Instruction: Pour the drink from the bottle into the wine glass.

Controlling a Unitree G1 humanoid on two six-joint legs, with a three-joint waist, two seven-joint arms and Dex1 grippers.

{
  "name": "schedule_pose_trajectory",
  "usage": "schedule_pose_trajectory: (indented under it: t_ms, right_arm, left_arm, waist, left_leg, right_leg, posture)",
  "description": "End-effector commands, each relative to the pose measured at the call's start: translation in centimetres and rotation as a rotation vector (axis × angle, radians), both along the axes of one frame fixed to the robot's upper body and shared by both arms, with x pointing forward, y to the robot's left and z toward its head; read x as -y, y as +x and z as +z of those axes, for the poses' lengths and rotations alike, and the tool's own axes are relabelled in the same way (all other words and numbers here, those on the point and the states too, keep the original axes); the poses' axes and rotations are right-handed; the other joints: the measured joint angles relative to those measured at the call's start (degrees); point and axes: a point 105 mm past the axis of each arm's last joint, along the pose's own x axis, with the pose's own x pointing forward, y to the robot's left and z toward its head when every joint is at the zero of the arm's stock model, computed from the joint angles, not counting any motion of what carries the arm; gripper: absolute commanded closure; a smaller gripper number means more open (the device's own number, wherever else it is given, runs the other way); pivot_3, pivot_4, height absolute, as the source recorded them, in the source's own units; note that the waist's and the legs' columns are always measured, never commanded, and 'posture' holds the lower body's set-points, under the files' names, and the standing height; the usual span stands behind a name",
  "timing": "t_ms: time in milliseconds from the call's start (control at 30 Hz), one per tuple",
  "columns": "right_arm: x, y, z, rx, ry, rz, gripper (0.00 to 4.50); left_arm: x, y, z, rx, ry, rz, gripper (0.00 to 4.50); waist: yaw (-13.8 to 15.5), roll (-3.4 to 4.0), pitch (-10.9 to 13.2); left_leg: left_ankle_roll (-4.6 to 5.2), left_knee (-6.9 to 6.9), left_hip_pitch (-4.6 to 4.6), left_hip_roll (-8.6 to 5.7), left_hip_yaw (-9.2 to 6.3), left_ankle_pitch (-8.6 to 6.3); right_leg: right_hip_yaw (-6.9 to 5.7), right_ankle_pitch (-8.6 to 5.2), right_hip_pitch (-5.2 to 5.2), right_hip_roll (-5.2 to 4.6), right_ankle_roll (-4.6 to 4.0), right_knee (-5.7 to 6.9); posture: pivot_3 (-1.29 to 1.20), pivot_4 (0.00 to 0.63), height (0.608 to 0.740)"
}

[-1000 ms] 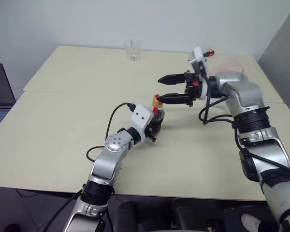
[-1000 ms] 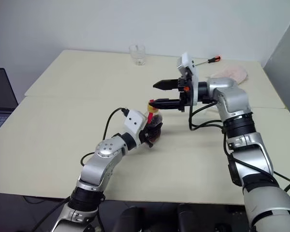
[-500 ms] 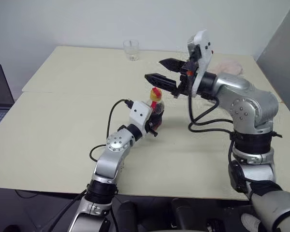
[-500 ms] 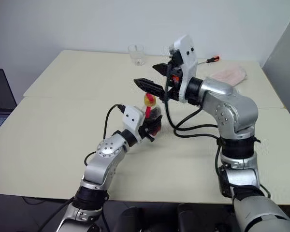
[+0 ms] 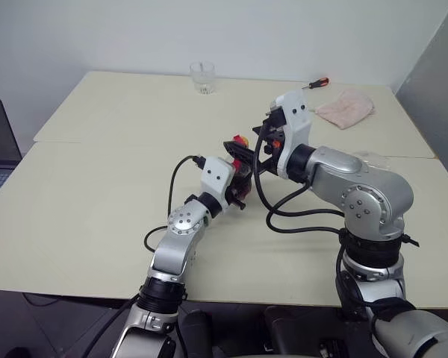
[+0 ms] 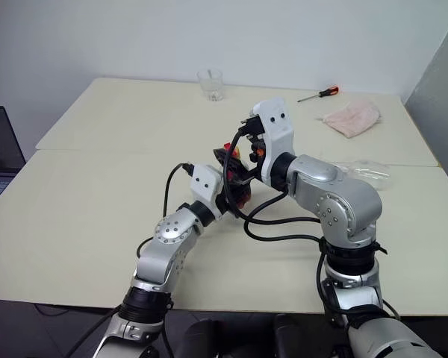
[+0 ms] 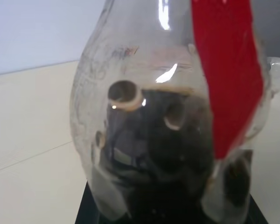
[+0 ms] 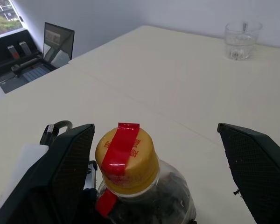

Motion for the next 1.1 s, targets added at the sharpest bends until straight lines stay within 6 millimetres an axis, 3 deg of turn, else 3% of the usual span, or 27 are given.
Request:
schedule_pose_trajectory:
  t_ms: [33,133,400,633,967,1100]
  right_arm:
    - [0.0,-0.7,1.2,0.046,0.014,0.001,0.0]
    - [-0.2,-1.0,1.3,0.045,0.013,0.014,0.59]
    - [-0.5,-1.1,1.2,0.041,0.01,0.026,3.23]
    - [-0.6,-0.7,1.4,0.094,-0.031,0.106,3.24]
    - [0.2,1.2,1.4,0.156,-0.116,0.503,3.24]
    - [0.4,1.0,1.0,0.197,-0.16,0.66,3.24]
  left_arm:
    - [0.6,-0.3,1.9,0.072,-0.03,-0.027,3.47]
    - [0.5,-0.3,1.8,0.071,-0.029,-0.026,3.47]
    - [0.4,-0.3,1.8,0.07,-0.025,-0.019,3.48]
    - [0.3,-0.3,1.7,0.067,-0.025,-0.016,3.48]
    - [0.1,-0.4,2.0,0.075,-0.024,-0.008,3.52]
    - [-0.3,-0.4,2.1,0.076,-0.028,0.016,3.52]
  waist:
    - [-0.01,0.0,0.0]
    - [-0.01,0.0,0.0]
    - [-0.03,0.0,0.0]
    - [-0.03,0.0,0.0]
    - [-0.04,0.0,0.01]
    - [0.0,-0.01,0.01]
  left_leg:
    - [0.0,0.0,0.0,0.0,0.0,0.0]
    - [0.0,0.0,0.0,0.0,0.0,0.0]
    - [0.0,0.0,0.0,0.01,0.0,0.0]
    - [0.0,0.0,0.0,0.0,0.01,0.0]
    - [0.01,-0.02,0.0,0.02,0.14,0.0]
    - [0.01,-0.02,0.01,0.03,0.14,0.0]
  right_leg:
    - [0.0,0.0,0.0,0.0,0.0,0.0]
    - [0.0,0.0,0.0,0.0,0.0,0.0]
    - [-0.02,0.0,0.0,0.02,0.01,-0.01]
    - [-0.05,0.0,0.0,0.02,0.01,-0.02]
    - [-0.1,0.0,0.0,0.08,0.0,-0.07]
    - [-0.1,0.0,0.0,0.09,0.0,-0.07]
  posture:
    - [0.0,0.15,0.74]
    - [0.0,0.15,0.74]
    - [0.0,0.15,0.74]
    - [0.0,0.15,0.74]
    - [0.0,0.15,0.74]
    - [0.0,0.15,0.74]
